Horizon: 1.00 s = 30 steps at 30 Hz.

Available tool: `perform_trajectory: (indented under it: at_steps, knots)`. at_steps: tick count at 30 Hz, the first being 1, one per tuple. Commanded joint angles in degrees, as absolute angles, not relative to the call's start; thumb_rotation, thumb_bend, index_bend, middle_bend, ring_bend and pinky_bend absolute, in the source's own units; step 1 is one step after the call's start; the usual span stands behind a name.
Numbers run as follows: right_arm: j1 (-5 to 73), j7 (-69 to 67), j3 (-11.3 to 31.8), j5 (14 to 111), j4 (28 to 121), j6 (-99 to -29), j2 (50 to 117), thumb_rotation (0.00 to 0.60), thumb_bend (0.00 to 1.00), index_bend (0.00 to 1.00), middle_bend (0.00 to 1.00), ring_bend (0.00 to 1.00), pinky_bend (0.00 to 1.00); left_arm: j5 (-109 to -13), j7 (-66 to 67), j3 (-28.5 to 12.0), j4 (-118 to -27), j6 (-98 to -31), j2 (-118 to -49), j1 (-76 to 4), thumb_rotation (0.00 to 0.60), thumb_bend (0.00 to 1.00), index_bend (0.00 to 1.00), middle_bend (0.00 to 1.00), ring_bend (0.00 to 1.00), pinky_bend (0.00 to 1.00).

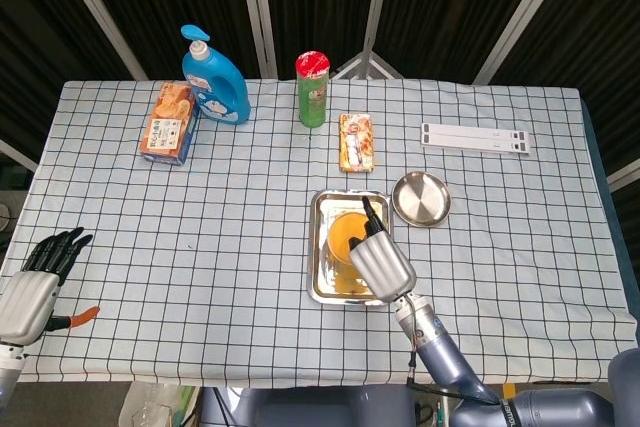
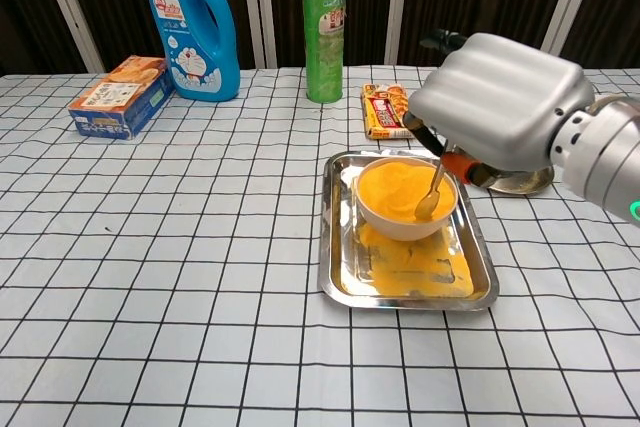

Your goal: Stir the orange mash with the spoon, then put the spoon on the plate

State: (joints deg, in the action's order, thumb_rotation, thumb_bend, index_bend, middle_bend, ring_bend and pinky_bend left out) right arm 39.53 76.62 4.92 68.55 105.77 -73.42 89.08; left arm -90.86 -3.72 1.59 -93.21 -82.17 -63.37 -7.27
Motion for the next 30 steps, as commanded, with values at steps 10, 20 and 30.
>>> perform_trajectory:
  at_steps: [10,20,30]
  knots:
    - [39.61,74.02,4.88,67.34,101.89,-72.69,91.09,0.600,0.76,0.82,0.73,0.42,0.00,-90.84,-3.58,1.60,-93.18,-82.20,-63.41,-7.23,0.600,0.00,0.00,0.00,0.00,0.00]
    - [40.25,69.88,6.22,69.85,96.75,-73.11,93.23,0.600,0.77,0.82,0.73,0.44,0.00,-90.97,-3.80,1.60,-93.07,-82.25,-63.41,-7.27,0.600,0.00,0.00,0.00,0.00,0.00]
    - [40.77,69.63,7.10,70.74,96.74,-73.38,93.22,0.600,0.77,0.82,0.73,0.44,0.00,-91.06,-3.76,1.62,-93.07,-82.36,-63.42,-7.23,0.600,0.00,0.00,0.00,0.00,0.00]
